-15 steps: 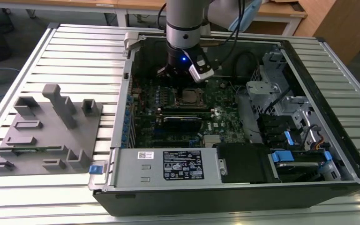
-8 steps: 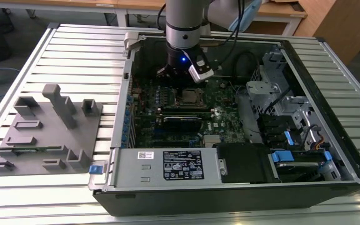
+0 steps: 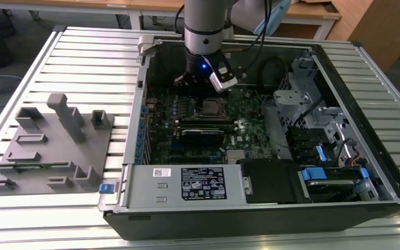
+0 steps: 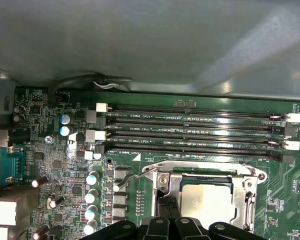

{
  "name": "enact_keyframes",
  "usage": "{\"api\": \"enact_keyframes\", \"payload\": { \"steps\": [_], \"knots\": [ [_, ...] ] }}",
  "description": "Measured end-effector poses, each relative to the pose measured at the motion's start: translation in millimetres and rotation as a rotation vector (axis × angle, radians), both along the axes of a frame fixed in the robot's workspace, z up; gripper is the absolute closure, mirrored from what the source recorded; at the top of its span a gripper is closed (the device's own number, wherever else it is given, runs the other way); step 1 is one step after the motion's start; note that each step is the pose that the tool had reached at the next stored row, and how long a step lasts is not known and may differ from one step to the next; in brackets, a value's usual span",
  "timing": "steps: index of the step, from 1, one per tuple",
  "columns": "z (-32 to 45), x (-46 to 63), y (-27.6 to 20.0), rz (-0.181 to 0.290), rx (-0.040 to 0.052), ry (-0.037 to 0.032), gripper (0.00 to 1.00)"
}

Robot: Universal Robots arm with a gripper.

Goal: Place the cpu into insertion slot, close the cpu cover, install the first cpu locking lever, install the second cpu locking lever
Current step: 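Close the cpu cover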

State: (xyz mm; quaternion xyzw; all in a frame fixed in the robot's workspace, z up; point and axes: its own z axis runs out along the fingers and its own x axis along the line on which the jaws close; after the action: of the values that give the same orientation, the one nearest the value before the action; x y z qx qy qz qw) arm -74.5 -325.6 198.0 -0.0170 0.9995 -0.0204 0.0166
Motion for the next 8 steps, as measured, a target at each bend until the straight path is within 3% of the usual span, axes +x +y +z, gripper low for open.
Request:
{"api": "enact_keyframes", "payload": {
  "steps": [8],
  "knots": [
    [-0.1,0.0,0.0,0.0,0.0002,-0.0001,0.89]
  ]
}}
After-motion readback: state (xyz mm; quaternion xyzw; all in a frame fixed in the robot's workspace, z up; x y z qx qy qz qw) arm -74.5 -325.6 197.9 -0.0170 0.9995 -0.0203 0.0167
